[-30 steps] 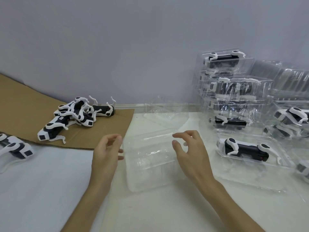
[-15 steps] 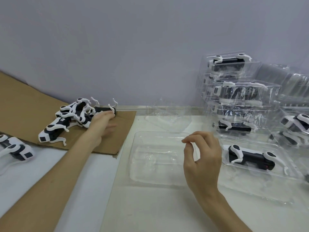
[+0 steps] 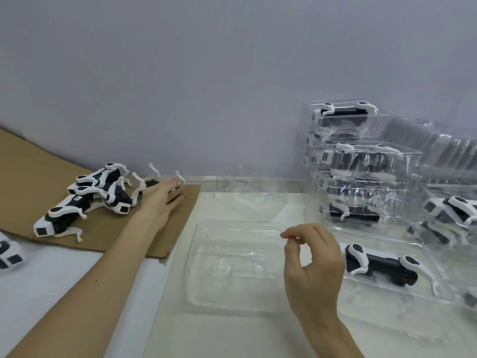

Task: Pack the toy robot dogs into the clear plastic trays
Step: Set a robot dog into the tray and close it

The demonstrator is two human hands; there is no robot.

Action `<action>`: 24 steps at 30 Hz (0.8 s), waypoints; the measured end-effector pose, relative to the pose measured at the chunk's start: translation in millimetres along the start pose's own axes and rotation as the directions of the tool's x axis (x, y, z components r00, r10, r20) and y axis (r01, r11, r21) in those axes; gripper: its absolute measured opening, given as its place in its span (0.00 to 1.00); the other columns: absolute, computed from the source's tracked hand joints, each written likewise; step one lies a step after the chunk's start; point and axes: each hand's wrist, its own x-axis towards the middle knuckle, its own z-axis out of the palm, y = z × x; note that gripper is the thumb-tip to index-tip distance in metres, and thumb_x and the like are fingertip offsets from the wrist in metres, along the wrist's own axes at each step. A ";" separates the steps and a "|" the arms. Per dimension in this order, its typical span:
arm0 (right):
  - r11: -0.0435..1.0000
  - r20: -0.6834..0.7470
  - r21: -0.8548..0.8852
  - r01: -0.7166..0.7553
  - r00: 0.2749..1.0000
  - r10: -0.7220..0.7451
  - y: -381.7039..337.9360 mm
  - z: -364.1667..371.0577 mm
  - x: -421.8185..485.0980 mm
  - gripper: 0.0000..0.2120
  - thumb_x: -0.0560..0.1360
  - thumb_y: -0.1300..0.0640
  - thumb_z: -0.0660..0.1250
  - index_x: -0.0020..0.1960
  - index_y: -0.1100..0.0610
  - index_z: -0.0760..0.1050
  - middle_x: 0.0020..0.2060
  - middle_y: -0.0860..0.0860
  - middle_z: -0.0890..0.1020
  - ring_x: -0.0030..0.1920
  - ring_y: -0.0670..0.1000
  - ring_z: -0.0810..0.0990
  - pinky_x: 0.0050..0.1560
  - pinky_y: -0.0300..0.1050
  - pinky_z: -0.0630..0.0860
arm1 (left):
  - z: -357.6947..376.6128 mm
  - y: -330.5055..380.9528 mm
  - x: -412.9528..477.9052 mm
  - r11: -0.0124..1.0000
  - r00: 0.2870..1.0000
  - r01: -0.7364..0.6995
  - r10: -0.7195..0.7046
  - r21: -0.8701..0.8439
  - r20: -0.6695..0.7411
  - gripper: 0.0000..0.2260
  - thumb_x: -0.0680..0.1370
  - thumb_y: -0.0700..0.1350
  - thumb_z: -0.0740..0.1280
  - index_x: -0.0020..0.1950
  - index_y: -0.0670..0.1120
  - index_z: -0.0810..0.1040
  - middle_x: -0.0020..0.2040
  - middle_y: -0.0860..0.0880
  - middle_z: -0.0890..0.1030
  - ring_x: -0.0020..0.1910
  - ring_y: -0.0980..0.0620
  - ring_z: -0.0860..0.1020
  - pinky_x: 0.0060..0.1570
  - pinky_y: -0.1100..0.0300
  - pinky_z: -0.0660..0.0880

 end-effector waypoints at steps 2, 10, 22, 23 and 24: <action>1.000 0.001 0.015 -0.008 1.000 0.008 -0.6 -0.3 1.1 0.09 0.72 0.57 0.59 0.40 0.53 0.78 0.38 0.41 0.78 0.42 0.47 0.78 0.45 0.54 0.74 | 8.0 -5.5 -14.3 0.999 1.000 -0.013 0.014 -0.045 0.024 0.08 0.82 0.35 0.63 0.57 0.38 0.80 0.46 0.45 0.80 0.44 0.51 0.80 0.52 0.56 0.79; 0.979 -0.010 0.201 -0.018 1.000 0.021 -10.4 -6.2 1.8 0.11 0.72 0.68 0.62 0.41 0.54 0.79 0.37 0.45 0.80 0.40 0.47 0.79 0.39 0.39 0.75 | 29.2 16.3 -71.6 0.985 0.946 -0.125 0.155 -0.122 0.286 0.16 0.81 0.29 0.58 0.51 0.41 0.84 0.37 0.48 0.75 0.31 0.57 0.74 0.47 0.61 0.81; 0.586 0.347 0.620 -0.522 0.852 0.393 -18.6 -12.4 12.0 0.22 0.77 0.45 0.60 0.70 0.44 0.65 0.59 0.50 0.77 0.46 0.58 0.87 0.34 0.51 0.83 | 74.3 15.4 -174.3 0.838 0.646 -0.535 0.321 0.110 0.693 0.22 0.78 0.25 0.61 0.44 0.48 0.88 0.39 0.49 0.81 0.35 0.53 0.78 0.44 0.57 0.79; 0.565 0.356 0.631 -0.532 0.845 0.399 -17.0 -11.9 12.4 0.23 0.77 0.45 0.61 0.71 0.45 0.65 0.59 0.51 0.77 0.47 0.57 0.87 0.36 0.51 0.83 | 76.4 11.9 -179.2 0.824 0.625 -0.554 0.318 0.118 0.713 0.22 0.78 0.24 0.61 0.44 0.47 0.88 0.39 0.48 0.82 0.35 0.53 0.78 0.43 0.56 0.79; 0.557 0.350 0.636 -0.534 0.843 0.408 -15.3 -11.3 12.6 0.24 0.76 0.46 0.62 0.71 0.46 0.65 0.58 0.53 0.77 0.47 0.56 0.86 0.38 0.51 0.83 | 78.2 9.3 -182.8 0.815 0.602 -0.568 0.313 0.118 0.734 0.21 0.77 0.24 0.61 0.44 0.45 0.87 0.40 0.46 0.82 0.35 0.54 0.78 0.42 0.57 0.78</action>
